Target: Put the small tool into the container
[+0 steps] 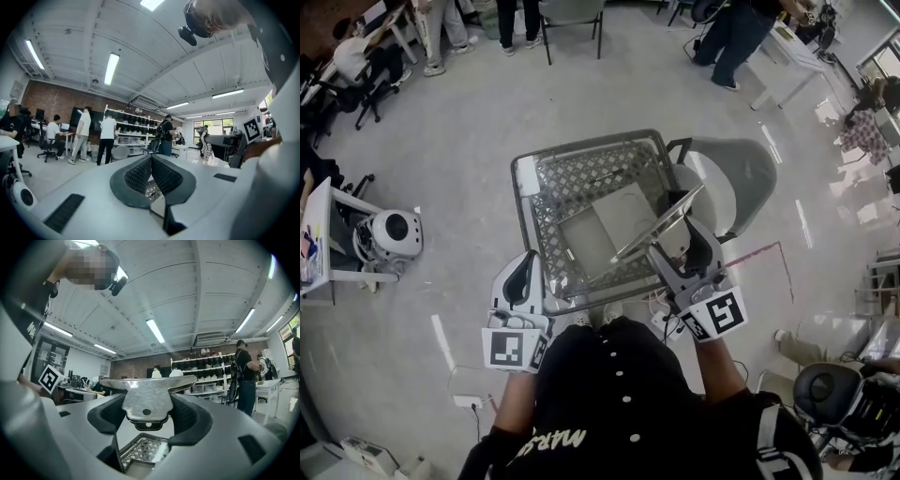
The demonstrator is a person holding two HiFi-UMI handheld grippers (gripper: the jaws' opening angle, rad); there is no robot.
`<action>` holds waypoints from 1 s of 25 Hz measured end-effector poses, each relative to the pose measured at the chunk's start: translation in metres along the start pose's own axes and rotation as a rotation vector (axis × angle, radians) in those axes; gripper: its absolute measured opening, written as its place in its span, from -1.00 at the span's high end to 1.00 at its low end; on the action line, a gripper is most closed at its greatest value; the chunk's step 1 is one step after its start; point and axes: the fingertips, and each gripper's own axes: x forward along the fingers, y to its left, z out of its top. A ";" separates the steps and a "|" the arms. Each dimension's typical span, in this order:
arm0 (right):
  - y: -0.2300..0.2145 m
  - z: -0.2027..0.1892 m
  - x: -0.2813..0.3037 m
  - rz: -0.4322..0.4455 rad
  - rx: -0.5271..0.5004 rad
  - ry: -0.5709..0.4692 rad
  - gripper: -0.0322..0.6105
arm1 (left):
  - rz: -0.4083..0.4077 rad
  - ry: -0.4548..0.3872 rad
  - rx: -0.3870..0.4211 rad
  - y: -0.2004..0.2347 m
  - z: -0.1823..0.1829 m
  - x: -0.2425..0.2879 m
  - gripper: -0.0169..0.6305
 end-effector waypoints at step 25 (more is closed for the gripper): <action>-0.008 -0.205 0.068 0.333 -0.055 0.385 -0.04 | 0.072 0.119 -0.058 -0.009 -0.073 -0.003 0.87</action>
